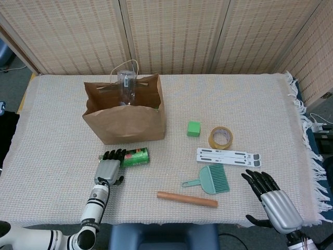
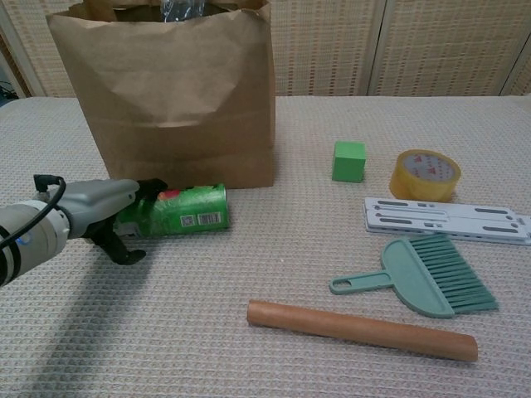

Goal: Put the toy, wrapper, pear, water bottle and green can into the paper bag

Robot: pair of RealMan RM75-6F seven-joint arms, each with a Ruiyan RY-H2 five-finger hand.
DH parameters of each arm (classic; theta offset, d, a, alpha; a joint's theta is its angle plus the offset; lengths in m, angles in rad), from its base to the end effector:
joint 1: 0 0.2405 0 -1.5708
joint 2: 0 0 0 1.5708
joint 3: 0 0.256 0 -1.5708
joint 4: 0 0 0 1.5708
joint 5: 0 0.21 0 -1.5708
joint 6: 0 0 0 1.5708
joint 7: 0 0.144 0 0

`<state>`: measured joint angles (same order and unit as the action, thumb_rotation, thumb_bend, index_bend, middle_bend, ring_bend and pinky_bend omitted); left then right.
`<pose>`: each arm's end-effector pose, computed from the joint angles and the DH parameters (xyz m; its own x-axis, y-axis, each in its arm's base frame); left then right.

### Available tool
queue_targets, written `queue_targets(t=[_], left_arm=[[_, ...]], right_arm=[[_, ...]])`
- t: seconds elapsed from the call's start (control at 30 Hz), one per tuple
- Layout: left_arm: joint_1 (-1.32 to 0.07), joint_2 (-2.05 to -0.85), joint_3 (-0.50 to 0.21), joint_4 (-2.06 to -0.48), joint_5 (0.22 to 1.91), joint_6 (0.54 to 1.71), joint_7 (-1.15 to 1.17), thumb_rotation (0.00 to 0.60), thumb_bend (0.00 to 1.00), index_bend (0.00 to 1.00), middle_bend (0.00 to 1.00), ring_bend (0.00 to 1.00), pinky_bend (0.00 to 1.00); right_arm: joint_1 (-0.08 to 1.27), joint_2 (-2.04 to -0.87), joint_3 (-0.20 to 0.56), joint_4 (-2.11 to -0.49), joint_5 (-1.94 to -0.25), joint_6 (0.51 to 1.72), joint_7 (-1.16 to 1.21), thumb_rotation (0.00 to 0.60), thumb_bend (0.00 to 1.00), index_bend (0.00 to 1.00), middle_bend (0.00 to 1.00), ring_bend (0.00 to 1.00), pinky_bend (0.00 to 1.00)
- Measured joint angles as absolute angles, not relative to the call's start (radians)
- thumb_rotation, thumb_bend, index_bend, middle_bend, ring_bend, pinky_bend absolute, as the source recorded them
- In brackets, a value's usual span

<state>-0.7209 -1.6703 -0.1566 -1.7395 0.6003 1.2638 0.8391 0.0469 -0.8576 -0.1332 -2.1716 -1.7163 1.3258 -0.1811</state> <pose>-0.1458 0.2859 -0.0441 0.4548 0.4185 0.7862 0.8824 -0.0919 -0.4615 -0.2064 -0.1215 0.1497 0.3101 -0.3144 0.8972 -0.9479 -0.1754 0.2661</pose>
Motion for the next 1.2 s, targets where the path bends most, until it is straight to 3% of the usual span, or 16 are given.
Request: queue_targets(t=[0.17,0.27,0.37,0.5,0.57,0.8,1.2], left_arm=[[-0.744,-1.715,-0.144,-1.657,0.642,1.263,0.863,0.6,0.37,0.0,0.0,0.0,0.13],[-0.746,-1.736,-0.135,-1.62,0.689,1.276,0.86,0.6,0.4,0.09,0.04,0.06,0.3],[-0.741,-1.755,-0.12,-1.579,0.732,1.287,0.851,0.6,0.43,0.26,0.19,0.21,0.46],[-0.725,-1.765,-0.101,-1.545,0.776,1.307,0.839,0.6,0.53,0.47,0.5,0.5,0.7],[-0.713,-1.759,-0.09,-1.539,0.805,1.32,0.834,0.6,0.56,0.55,0.59,0.57,0.76],[-0.678,-1.645,-0.076,-1.63,0.831,1.345,0.836,0.6,0.57,0.59,0.63,0.61,0.78],[-0.543,-1.226,-0.075,-1.852,0.891,1.426,0.662,0.6,0.58,0.59,0.63,0.61,0.77]], right_arm=[[0.05,-0.857,-0.129,-2.173,-1.708,1.324,-0.179,0.6,0.06,0.0,0.0,0.0,0.0],[0.051,-0.857,-0.128,-2.173,-1.706,1.322,-0.178,0.6,0.06,0.0,0.0,0.0,0.0],[0.051,-0.857,-0.13,-2.173,-1.707,1.32,-0.178,0.6,0.06,0.0,0.0,0.0,0.0],[0.049,-0.857,-0.132,-2.175,-1.712,1.323,-0.179,0.6,0.06,0.0,0.0,0.0,0.0],[0.048,-0.856,-0.133,-2.175,-1.717,1.326,-0.178,0.6,0.06,0.0,0.0,0.0,0.0],[0.044,-0.854,-0.138,-2.178,-1.731,1.33,-0.175,0.6,0.06,0.0,0.0,0.0,0.0],[0.038,-0.851,-0.149,-2.177,-1.759,1.335,-0.173,0.6,0.06,0.0,0.0,0.0,0.0]])
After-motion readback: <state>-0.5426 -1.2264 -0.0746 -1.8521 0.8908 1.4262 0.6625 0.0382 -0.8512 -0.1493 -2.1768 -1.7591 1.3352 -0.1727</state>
